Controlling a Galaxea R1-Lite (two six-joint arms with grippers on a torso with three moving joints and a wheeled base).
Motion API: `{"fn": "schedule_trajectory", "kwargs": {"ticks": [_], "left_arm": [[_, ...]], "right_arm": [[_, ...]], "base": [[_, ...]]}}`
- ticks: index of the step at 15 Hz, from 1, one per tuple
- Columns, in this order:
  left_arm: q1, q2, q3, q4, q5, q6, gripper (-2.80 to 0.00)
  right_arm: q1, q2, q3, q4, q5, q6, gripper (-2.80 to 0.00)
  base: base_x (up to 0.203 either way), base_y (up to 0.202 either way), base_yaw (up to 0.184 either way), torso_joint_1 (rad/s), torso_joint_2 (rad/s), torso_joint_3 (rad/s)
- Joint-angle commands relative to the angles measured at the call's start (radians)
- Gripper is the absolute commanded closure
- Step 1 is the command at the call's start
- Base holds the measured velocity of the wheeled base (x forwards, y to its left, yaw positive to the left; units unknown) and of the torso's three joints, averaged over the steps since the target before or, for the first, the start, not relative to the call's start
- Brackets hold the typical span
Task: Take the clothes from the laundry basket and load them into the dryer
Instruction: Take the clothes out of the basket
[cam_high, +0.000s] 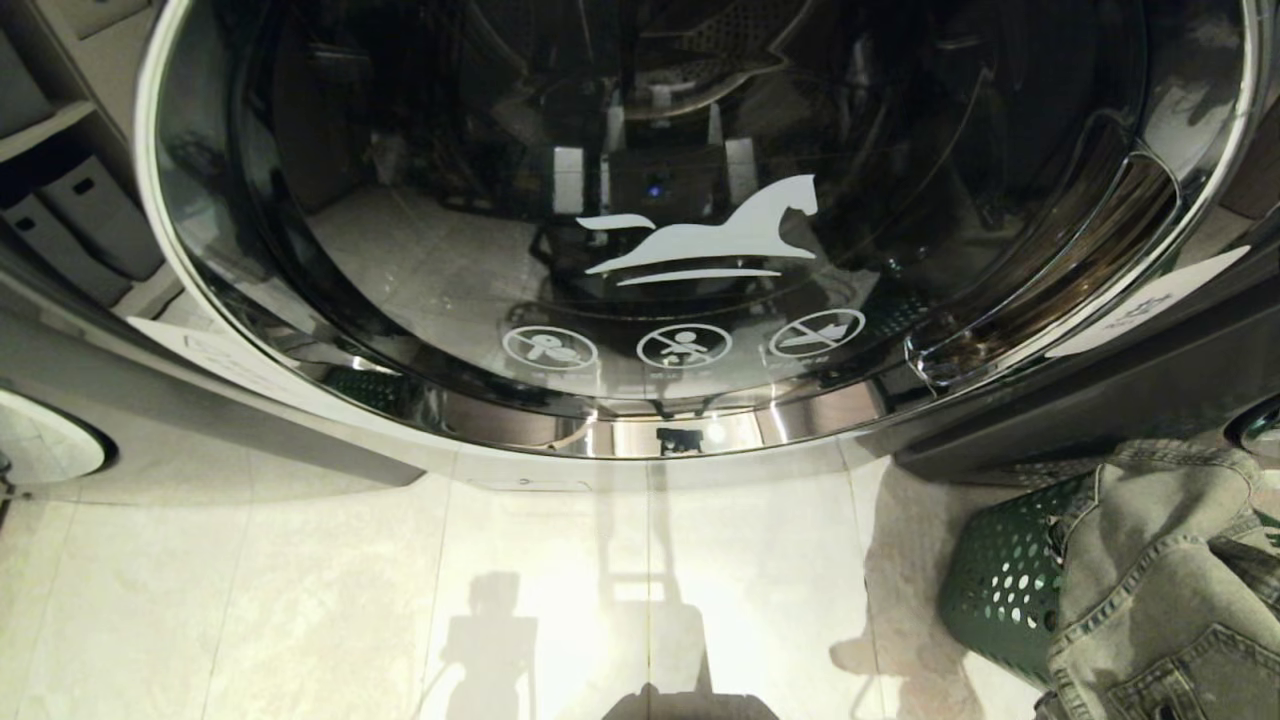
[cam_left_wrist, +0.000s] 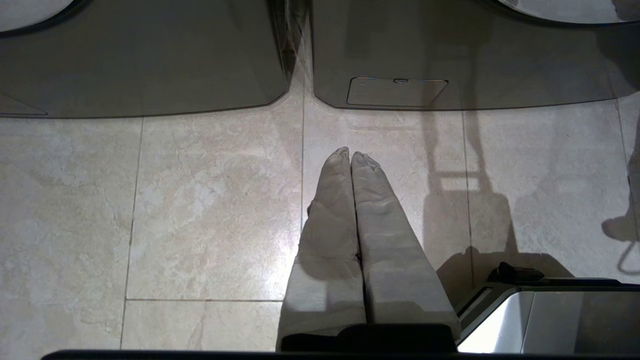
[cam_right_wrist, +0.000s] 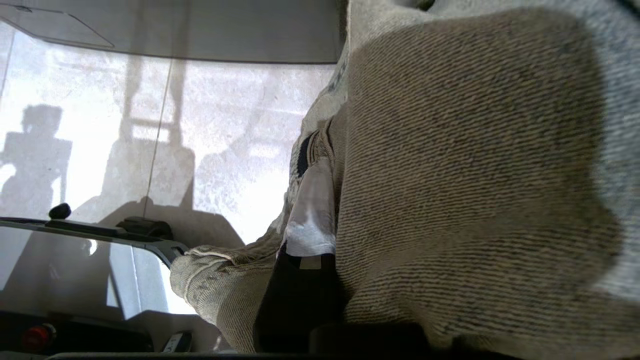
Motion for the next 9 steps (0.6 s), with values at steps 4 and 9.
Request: {"fn": "schedule_trajectory", "kwargs": {"ticks": [4, 9], "left_arm": [[0.0, 0.0, 0.0, 0.0, 0.0, 0.0, 0.0], [0.0, 0.0, 0.0, 0.0, 0.0, 0.0, 0.0]], "right_arm": [[-0.005, -0.095, -0.01, 0.086, -0.085, 0.002, 0.0], [-0.005, -0.095, -0.013, 0.091, -0.086, 0.004, 0.0]], "base": [[0.0, 0.0, 0.0, 0.0, 0.0, 0.0], [0.0, 0.0, 0.0, 0.0, 0.0, 0.0]]}}
